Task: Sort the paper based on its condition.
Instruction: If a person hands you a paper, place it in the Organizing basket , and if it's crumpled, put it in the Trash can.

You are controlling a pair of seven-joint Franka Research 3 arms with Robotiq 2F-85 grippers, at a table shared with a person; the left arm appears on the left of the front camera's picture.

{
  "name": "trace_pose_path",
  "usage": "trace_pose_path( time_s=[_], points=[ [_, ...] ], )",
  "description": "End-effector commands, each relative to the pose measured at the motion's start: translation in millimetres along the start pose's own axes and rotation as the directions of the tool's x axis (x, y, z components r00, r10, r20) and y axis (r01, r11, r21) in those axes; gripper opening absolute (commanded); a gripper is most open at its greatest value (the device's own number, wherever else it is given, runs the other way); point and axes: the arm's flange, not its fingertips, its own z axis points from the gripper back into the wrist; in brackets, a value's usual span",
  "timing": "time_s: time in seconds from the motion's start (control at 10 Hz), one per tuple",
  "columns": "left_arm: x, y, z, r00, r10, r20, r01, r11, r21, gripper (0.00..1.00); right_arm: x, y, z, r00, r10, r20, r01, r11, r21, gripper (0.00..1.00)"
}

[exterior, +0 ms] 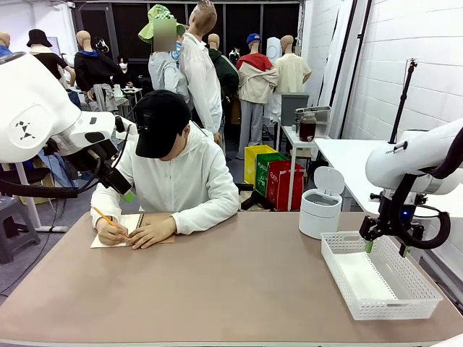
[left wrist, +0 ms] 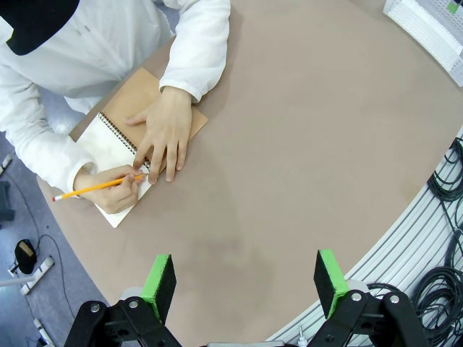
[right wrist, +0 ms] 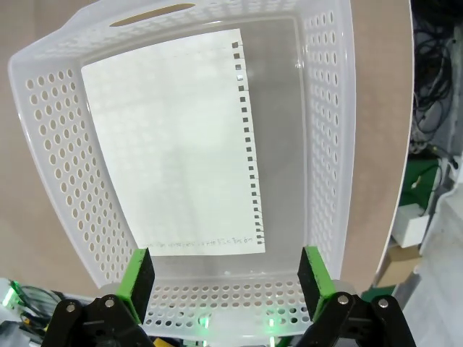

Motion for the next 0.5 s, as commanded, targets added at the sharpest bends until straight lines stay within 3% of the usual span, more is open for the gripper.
trace_pose_path(
  time_s=[0.0, 0.4],
  points=[
    [-0.2, 0.4, 0.6, 1.000, -0.006, 0.006, 0.006, 1.000, -0.018, 1.00, 0.3, -1.5, -2.0, 1.000, 0.010, -0.004, -0.010, 1.000, 0.014, 1.00],
    [-0.2, 0.4, 0.6, 1.000, -0.006, 0.006, 0.006, 1.000, -0.018, 1.00, 0.0, 0.0, 0.0, 1.000, 0.000, 0.000, 0.000, 1.000, 0.000, 1.00]
  ],
)
